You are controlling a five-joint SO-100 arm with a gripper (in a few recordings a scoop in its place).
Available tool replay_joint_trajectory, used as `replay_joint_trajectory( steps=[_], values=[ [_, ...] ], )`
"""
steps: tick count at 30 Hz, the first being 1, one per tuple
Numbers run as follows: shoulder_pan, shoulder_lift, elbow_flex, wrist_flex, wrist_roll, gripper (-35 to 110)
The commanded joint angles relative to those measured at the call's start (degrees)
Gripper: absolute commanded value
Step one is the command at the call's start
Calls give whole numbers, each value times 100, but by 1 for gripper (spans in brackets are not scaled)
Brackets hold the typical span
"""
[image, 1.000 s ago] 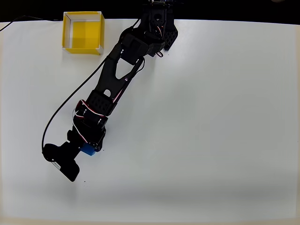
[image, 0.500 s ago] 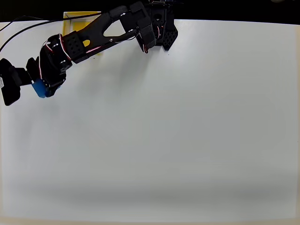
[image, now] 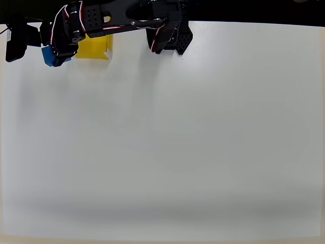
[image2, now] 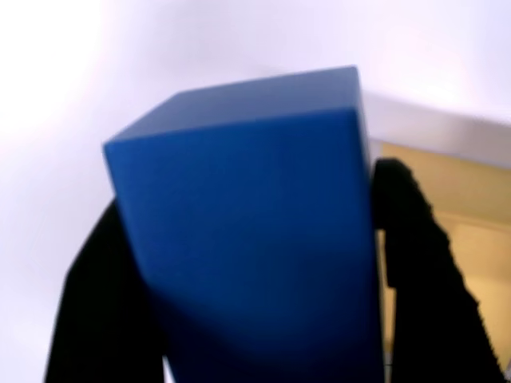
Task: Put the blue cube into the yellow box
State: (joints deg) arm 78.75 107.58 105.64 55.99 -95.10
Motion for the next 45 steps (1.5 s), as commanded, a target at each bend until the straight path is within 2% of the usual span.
replay_joint_trajectory(
  steps=[1, 11, 28, 38, 45],
  values=[
    [483, 1116, 272, -105, -88, 12],
    [1055, 1863, 1494, -439, -149, 12],
    [1318, 3313, 3384, -765, -35, 12],
    [1310, 3665, 3885, -1239, 510, 27],
    [1283, 3630, 3902, -1266, 352, 30]
  ],
)
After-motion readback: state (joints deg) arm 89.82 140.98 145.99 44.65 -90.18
